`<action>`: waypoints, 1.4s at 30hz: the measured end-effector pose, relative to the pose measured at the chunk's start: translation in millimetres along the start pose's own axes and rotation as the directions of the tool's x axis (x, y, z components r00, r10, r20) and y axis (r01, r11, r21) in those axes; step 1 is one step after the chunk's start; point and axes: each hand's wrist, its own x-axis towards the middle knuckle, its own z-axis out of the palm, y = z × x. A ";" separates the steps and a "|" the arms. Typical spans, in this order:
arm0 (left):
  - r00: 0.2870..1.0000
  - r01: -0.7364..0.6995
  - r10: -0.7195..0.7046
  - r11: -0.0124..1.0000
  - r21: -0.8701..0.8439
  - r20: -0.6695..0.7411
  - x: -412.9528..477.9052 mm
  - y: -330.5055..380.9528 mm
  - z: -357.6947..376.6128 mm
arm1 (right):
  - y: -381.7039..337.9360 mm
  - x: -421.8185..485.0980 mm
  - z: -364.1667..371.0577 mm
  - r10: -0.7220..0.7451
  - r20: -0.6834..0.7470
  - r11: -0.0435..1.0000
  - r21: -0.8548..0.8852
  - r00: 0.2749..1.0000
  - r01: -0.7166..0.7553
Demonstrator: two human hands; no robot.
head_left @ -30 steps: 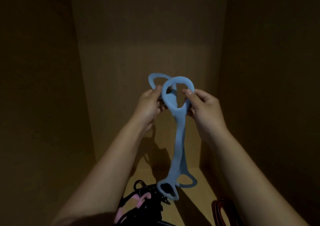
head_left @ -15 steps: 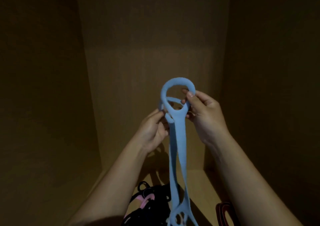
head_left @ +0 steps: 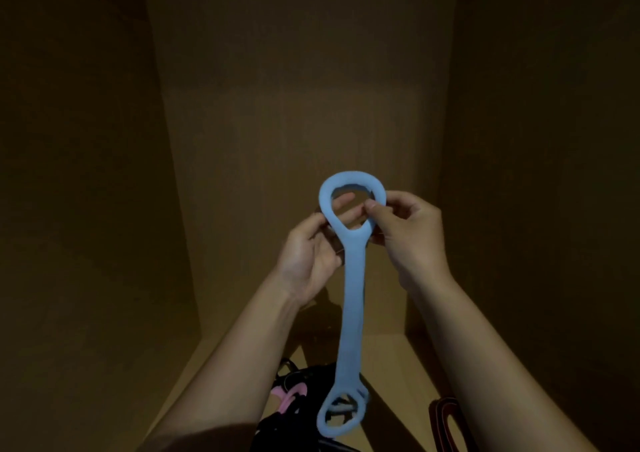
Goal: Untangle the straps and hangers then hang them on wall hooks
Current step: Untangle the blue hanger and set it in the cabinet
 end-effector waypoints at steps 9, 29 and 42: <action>0.997 -0.062 0.070 0.979 0.197 -0.035 0.0 -5.1 0.5 | 8.6 2.9 5.6 -0.032 -0.100 0.998 -0.051 0.994 0.027; 0.991 -0.113 0.115 0.993 0.029 -0.065 19.2 3.9 3.0 | 44.0 -23.3 3.2 0.184 0.167 0.983 -0.006 0.969 -0.185; 0.917 0.394 -0.358 0.885 0.249 -0.177 -18.9 -26.6 -33.8 | 48.2 -38.5 7.0 0.273 0.335 0.949 0.061 0.902 -0.310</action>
